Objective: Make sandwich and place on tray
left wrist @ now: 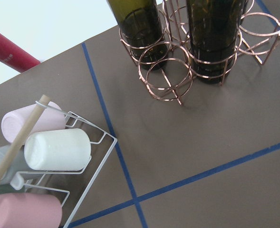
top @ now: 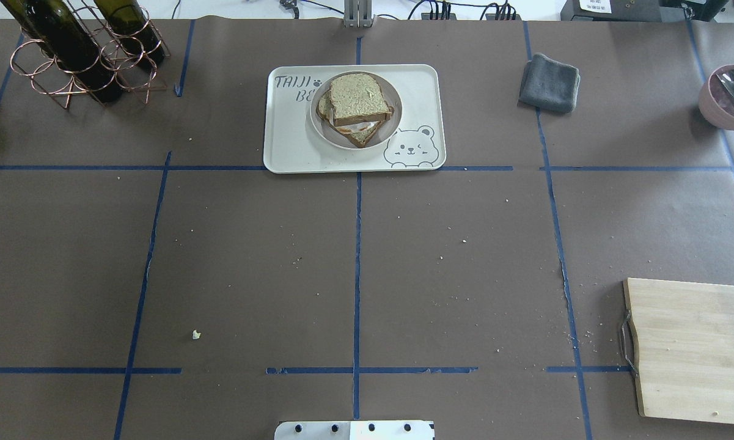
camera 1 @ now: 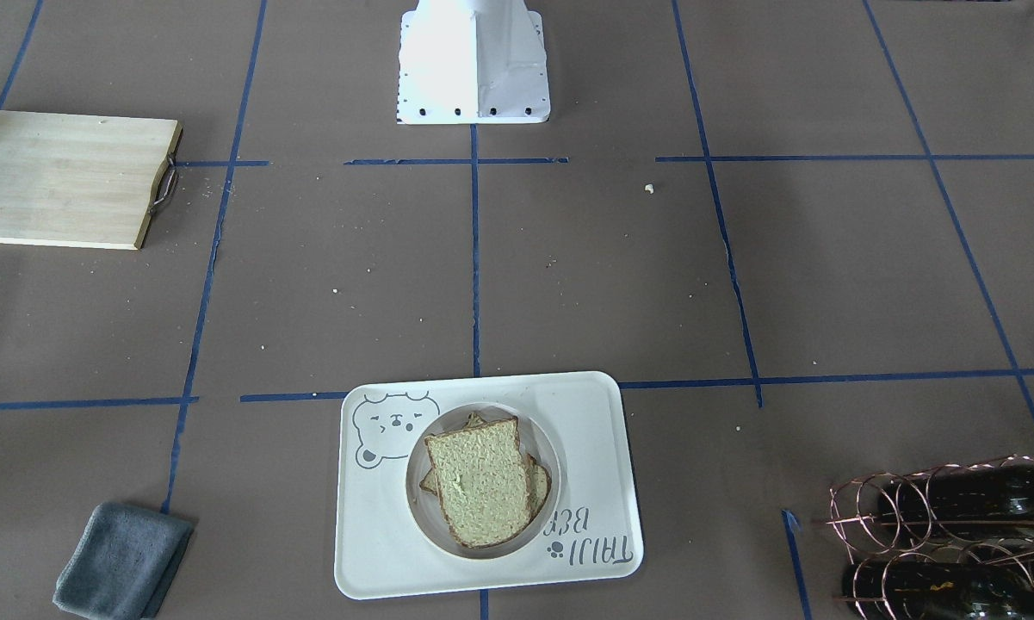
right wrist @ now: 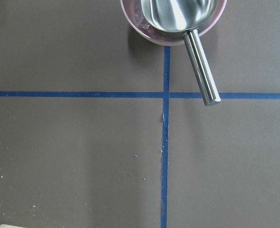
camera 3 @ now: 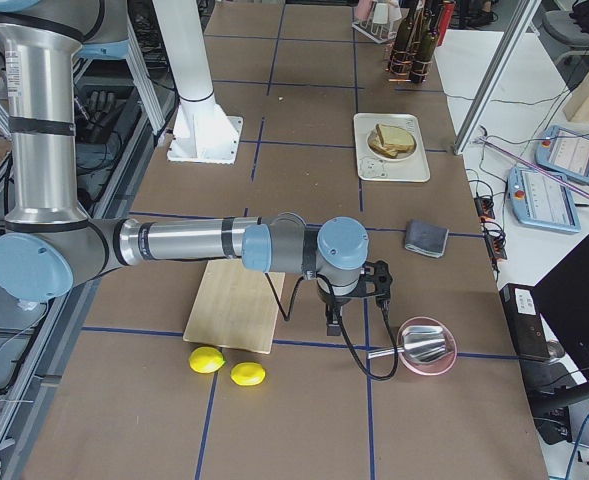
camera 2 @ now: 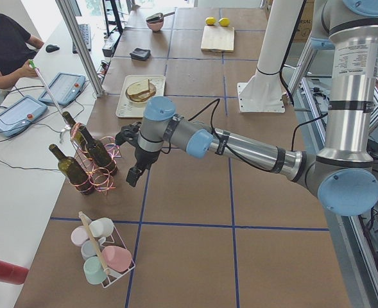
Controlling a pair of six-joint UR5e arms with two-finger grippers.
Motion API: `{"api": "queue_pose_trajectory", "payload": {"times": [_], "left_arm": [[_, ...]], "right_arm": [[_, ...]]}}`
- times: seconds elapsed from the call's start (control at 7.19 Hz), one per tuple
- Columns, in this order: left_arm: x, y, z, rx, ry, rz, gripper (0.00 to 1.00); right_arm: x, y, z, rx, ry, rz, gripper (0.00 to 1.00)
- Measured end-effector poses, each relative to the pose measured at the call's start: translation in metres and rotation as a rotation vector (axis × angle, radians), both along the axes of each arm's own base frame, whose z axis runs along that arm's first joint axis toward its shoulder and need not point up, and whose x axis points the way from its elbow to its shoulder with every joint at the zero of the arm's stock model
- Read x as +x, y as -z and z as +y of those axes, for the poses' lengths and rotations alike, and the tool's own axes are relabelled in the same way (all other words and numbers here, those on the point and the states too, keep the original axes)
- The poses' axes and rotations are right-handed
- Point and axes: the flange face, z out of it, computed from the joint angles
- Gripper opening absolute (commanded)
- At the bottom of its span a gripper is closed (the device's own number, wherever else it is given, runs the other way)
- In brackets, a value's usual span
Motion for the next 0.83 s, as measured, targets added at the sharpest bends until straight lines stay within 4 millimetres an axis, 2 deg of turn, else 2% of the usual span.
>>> {"api": "queue_pose_trajectory", "payload": {"times": [0.28,0.56,0.83], "left_arm": [[-0.006,-0.044,0.010,-0.102,-0.012,-0.008,1.00],[-0.012,-0.064,0.023,-0.258,-0.021,0.099,1.00],[-0.028,-0.077,0.034,-0.373,0.009,0.176,1.00]], "right_arm": [[0.000,-0.003,0.001,-0.003,0.001,0.000,1.00],[0.000,-0.005,0.002,-0.007,0.002,0.004,1.00],[0.000,-0.009,0.004,-0.019,0.001,0.001,1.00]]}}
